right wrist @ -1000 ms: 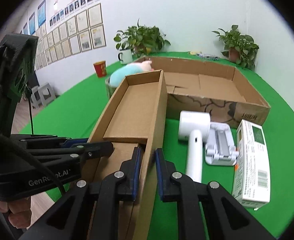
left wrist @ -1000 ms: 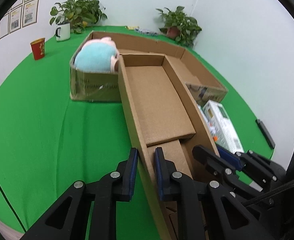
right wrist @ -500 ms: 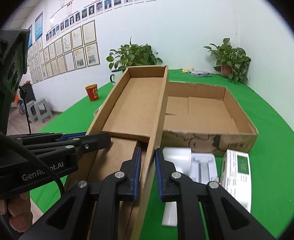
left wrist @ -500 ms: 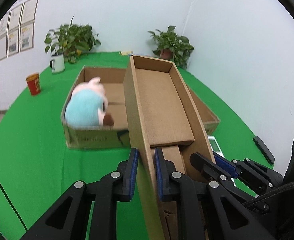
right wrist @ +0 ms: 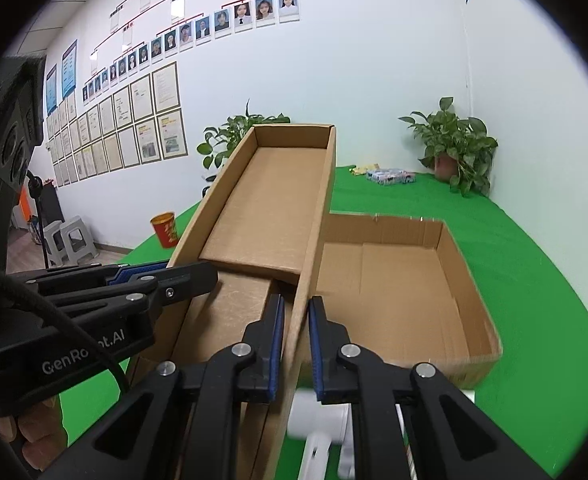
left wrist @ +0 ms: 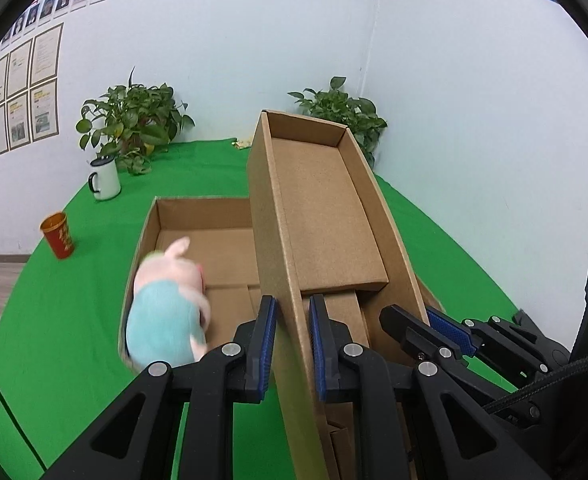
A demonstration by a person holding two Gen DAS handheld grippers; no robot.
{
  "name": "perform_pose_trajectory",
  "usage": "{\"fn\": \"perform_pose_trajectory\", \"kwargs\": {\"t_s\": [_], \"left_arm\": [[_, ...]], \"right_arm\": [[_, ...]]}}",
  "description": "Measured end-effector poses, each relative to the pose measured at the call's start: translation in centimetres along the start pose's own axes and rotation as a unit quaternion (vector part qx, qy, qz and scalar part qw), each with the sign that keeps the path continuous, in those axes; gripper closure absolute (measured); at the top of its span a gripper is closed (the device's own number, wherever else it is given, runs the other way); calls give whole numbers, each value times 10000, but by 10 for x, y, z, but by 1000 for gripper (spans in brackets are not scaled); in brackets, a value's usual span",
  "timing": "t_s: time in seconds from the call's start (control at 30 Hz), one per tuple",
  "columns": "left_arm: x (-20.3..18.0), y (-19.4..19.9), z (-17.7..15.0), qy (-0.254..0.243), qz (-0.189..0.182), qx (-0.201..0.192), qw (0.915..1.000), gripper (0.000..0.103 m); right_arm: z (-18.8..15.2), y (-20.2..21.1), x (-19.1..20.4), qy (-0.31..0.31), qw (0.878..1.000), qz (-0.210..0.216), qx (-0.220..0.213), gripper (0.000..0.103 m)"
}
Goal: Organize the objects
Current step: 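Carry the long brown box with the left gripper over the large box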
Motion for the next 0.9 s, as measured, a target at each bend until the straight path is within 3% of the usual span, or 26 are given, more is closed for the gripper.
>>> {"fn": "perform_pose_trajectory", "kwargs": {"t_s": [0.27,0.47,0.73,0.9], "left_arm": [[35,-37,56,97,19,158,9998,89],[54,-81,78,35,38,438,9990,89],[77,-150,57,85,17,1061,9943,90],[86,-189,31,68,138,1502,9885,90]], "right_arm": [[38,-39,3,269,9996,-32,53,92],[50,-72,-3,91,9997,-61,232,93],[30,-129,-14,91,9965,-264,783,94],[3,-162,-20,-32,9935,-150,1131,94]]}}
Point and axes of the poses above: each gripper's, at about its wrist camera, not at the fingertips, and y roughly against the way its jaws point, x to its left, z to its top, the point moved 4 cm from there along -y, roughly the way its jaws point, and after that the axes turned 10 degrees about -y, right-handed, at the moved point
